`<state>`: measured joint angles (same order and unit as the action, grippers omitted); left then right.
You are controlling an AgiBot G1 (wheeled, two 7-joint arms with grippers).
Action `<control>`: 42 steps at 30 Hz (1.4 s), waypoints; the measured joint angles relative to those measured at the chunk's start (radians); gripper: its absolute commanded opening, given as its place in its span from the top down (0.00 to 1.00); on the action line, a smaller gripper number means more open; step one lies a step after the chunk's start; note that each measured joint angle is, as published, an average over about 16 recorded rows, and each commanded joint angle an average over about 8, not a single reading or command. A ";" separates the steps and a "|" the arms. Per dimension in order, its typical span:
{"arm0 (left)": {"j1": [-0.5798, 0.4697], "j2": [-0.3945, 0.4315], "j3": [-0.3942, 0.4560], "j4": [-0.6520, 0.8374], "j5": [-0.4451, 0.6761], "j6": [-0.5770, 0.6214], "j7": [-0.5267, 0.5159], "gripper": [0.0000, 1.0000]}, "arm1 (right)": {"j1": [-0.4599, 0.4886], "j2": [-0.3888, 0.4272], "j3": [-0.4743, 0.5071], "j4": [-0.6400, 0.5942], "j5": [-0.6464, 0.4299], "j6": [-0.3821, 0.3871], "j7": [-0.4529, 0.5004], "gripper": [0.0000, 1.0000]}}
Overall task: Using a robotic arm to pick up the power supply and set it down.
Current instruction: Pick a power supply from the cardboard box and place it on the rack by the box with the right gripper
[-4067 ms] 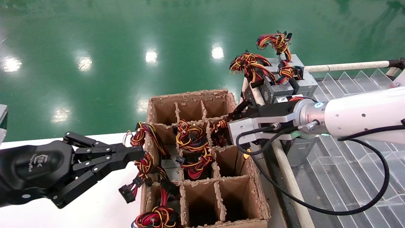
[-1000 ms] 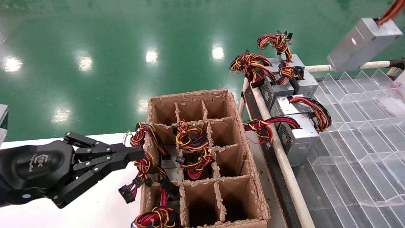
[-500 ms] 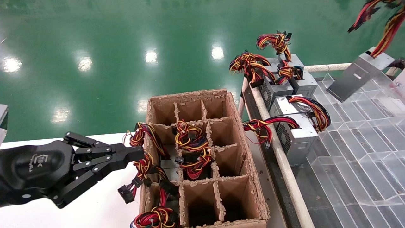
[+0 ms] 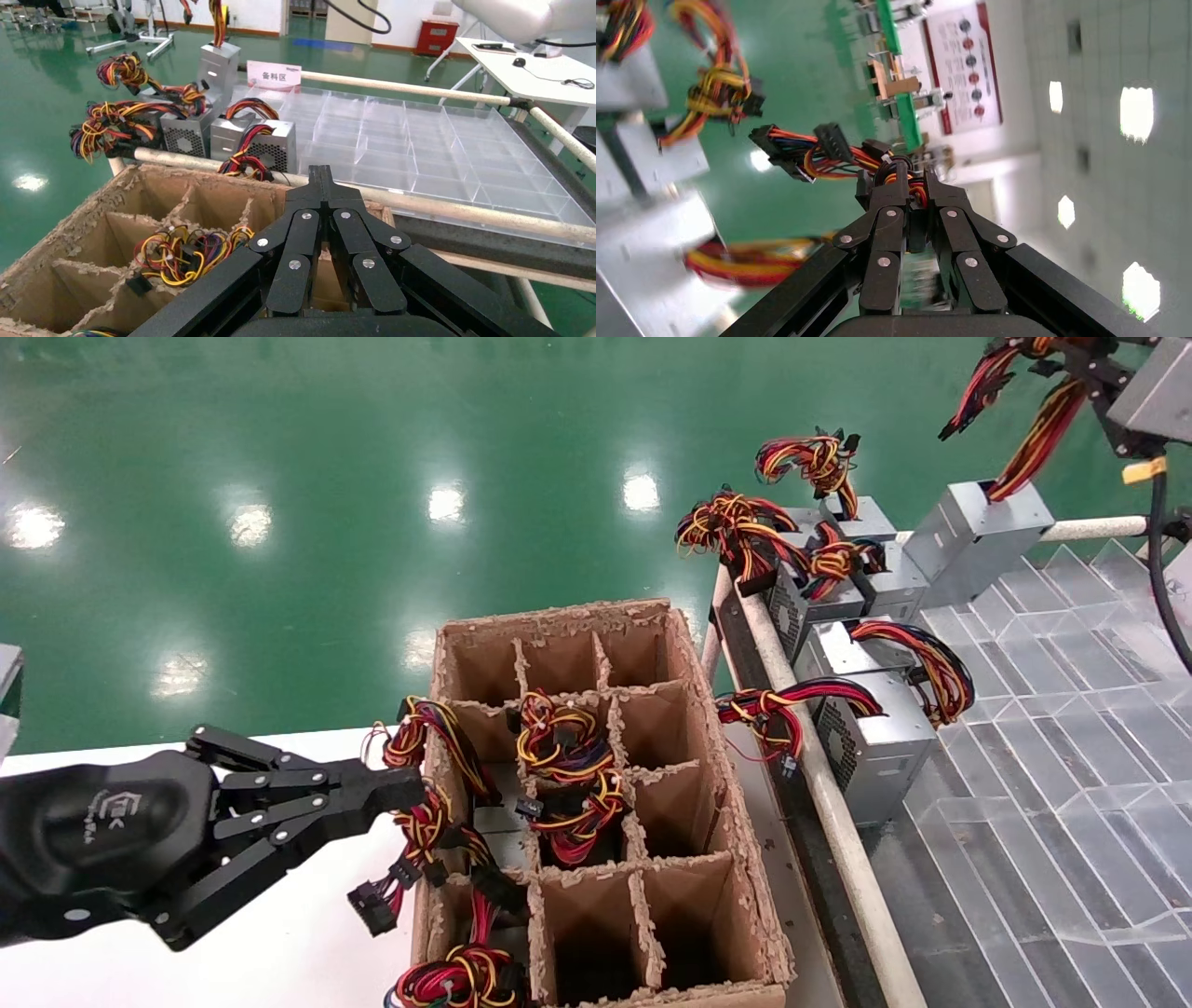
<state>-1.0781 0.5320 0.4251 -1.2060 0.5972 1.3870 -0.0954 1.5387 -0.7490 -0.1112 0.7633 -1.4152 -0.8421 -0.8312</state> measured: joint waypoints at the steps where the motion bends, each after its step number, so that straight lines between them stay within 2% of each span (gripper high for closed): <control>1: 0.000 0.000 0.000 0.000 0.000 0.000 0.000 1.00 | 0.001 -0.005 0.003 -0.015 0.008 0.000 -0.003 1.00; 11: 0.000 0.000 0.000 0.000 0.000 0.000 0.000 1.00 | 0.012 -0.027 0.016 -0.112 0.043 0.000 0.031 1.00; 25: 0.000 0.000 0.000 0.000 0.000 0.000 0.000 1.00 | 0.018 -0.025 0.007 -0.097 0.029 -0.006 0.007 1.00; 32: 0.000 0.000 0.000 0.000 0.000 0.000 0.000 1.00 | 0.050 -0.037 -0.019 -0.096 -0.009 -0.023 -0.105 1.00; 42: 0.000 0.000 0.000 0.000 0.000 -0.001 0.000 1.00 | 0.142 -0.069 -0.052 -0.198 -0.060 -0.045 -0.368 1.00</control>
<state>-1.0779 0.5319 0.4250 -1.2058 0.5971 1.3865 -0.0954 1.6806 -0.8181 -0.1629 0.5657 -1.4755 -0.8870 -1.1990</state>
